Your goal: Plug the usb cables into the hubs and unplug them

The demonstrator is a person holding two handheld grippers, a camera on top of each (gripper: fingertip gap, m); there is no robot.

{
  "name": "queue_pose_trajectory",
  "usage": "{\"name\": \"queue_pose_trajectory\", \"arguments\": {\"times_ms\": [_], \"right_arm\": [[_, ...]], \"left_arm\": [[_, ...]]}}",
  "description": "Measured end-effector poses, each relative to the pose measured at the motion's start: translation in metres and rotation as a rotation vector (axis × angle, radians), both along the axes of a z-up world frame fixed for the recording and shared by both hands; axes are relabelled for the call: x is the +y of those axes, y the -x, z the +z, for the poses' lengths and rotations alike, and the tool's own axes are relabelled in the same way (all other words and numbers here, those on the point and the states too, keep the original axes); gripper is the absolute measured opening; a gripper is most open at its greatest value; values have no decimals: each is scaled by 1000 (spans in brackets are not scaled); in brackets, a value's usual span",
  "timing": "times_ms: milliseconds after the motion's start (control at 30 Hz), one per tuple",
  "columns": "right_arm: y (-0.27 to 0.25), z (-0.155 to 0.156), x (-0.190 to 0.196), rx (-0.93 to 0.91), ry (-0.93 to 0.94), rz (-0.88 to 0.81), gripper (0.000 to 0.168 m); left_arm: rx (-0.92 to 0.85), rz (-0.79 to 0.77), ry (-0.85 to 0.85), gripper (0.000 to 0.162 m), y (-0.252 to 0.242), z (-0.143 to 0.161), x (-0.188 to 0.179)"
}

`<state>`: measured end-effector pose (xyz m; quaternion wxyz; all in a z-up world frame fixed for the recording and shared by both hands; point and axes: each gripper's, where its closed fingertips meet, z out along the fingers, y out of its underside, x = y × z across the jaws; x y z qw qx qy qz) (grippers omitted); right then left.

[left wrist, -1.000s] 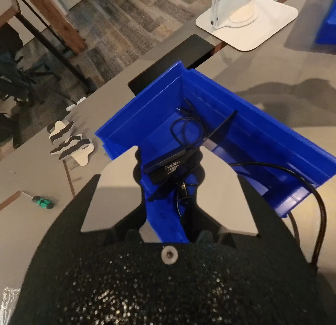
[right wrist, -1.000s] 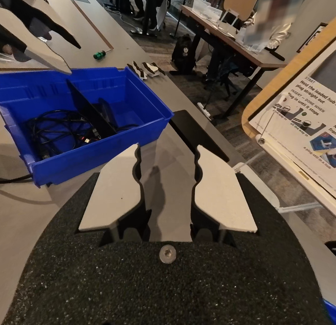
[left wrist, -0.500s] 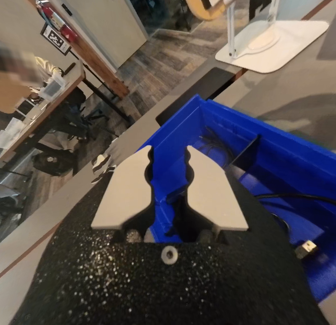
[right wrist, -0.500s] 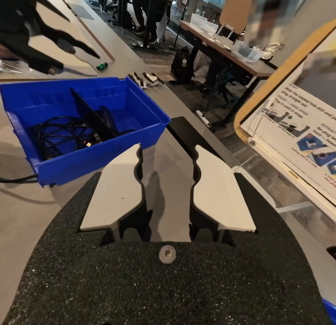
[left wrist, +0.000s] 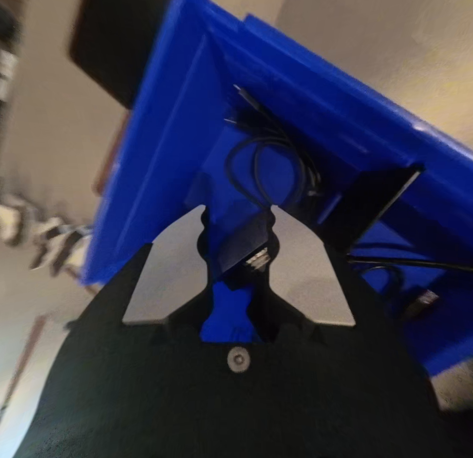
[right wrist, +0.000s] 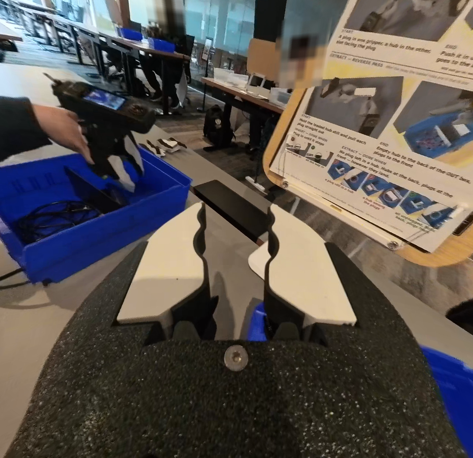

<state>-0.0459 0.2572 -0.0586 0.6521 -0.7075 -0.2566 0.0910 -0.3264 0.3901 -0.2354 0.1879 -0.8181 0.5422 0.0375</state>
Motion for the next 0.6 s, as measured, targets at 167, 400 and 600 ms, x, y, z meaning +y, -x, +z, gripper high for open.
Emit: {"name": "queue_pose_trajectory", "arguments": {"times_ms": [167, 400, 600], "right_arm": [[-50, -11, -1, 1, 33, -155, 45], [-129, -57, -25, -54, 286, -421, 52], [-235, -73, -89, 127, 420, -822, 73]], "left_arm": [[77, 50, 226, 34, -3, -35, -3], [13, 54, 256, 40, -12, -33, -11], [3, 32, 137, 42, 7, -19, -8]]}}
